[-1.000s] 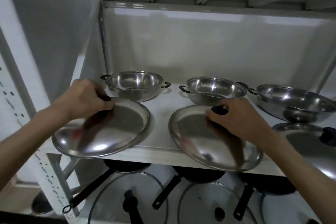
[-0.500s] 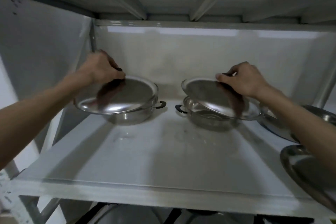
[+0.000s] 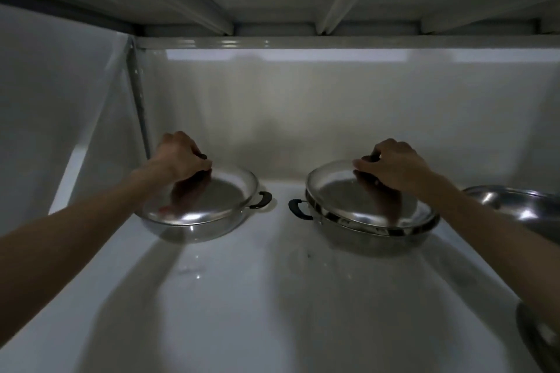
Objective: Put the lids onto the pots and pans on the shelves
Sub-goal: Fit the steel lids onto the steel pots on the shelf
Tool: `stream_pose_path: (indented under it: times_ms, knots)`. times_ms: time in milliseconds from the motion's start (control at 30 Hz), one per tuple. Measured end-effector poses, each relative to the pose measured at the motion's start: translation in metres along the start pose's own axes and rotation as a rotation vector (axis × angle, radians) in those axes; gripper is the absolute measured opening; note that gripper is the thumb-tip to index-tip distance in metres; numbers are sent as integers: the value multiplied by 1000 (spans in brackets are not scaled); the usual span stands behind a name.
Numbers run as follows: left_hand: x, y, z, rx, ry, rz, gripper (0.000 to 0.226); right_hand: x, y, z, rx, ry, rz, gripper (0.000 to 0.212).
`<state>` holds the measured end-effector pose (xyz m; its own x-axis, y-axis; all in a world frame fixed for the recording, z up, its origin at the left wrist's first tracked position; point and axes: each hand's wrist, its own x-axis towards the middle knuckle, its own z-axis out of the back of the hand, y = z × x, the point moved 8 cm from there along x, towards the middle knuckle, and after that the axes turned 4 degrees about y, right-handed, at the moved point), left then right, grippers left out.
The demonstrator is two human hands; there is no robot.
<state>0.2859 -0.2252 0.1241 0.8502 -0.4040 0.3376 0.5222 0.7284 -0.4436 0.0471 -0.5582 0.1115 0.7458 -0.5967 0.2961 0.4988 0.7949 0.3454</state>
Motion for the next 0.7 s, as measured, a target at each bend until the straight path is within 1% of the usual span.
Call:
stream_pose_path:
  times_ms: [233,700]
  knots:
    - [1,4,-7,-11,-59,-22,30,-4,-5,-15,-3,7,53,50]
    - [7,17,-7,57,-61,-46,33,0,-5,-16,7,23,74,50]
